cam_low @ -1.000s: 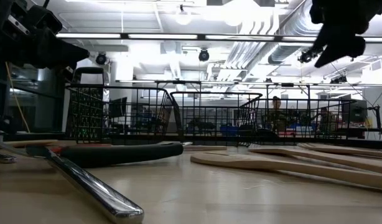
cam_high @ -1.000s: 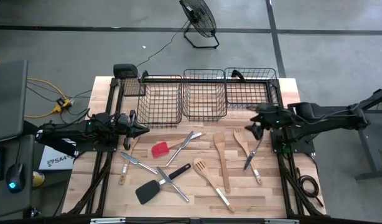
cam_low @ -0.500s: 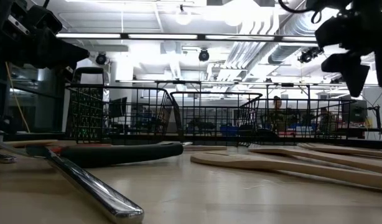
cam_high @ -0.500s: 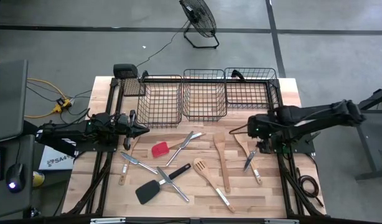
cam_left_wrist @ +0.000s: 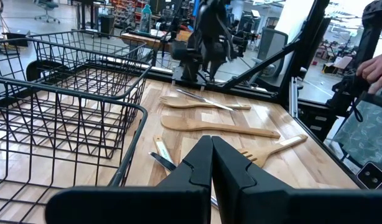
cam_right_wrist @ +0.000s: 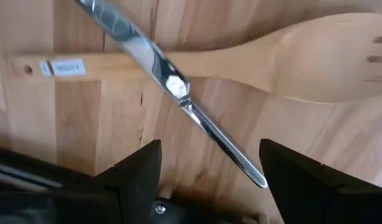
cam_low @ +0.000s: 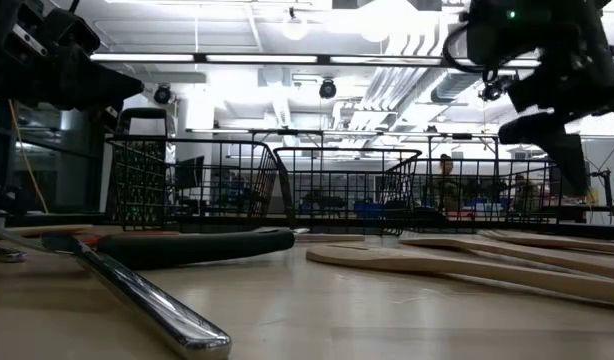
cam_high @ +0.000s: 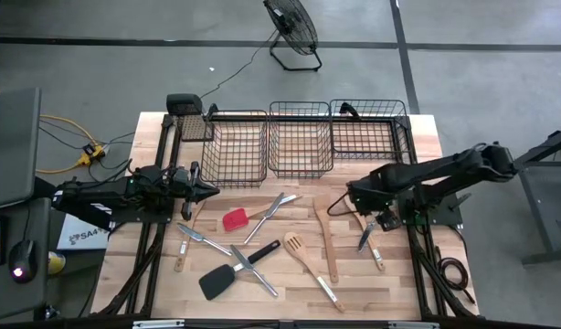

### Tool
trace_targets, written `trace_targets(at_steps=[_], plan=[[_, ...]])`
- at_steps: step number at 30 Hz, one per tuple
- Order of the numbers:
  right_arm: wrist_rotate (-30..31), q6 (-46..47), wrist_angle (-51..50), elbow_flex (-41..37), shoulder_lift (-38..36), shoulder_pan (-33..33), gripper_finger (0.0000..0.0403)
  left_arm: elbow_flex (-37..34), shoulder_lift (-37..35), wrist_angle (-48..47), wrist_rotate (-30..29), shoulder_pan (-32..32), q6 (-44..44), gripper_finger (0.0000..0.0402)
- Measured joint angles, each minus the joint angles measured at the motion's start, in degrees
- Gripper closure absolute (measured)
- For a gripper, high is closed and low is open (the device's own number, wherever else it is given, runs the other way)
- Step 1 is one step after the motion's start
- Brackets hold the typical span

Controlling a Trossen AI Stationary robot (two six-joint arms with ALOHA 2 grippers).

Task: Pick & Place Kitchen Items
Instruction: Put the silver knife into the middle wire basket

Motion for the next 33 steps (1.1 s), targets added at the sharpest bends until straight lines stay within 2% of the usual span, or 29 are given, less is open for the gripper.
trace_targets(at_steps=[8, 17, 33], plan=[[3.4, -6.2, 2.6, 0.0, 8.5, 5.6, 0.014, 0.0, 0.0, 0.0, 0.0, 0.0, 0.0, 0.0402], [4.0, -7.6, 3.7, 0.0, 14.7, 8.2, 0.014, 0.0, 0.0, 0.0, 0.0, 0.0, 0.0, 0.0402], [5.6, -7.0, 8.7, -3.6, 15.5, 8.4, 0.014, 0.0, 0.0, 0.0, 0.0, 0.0, 0.0, 0.0402]])
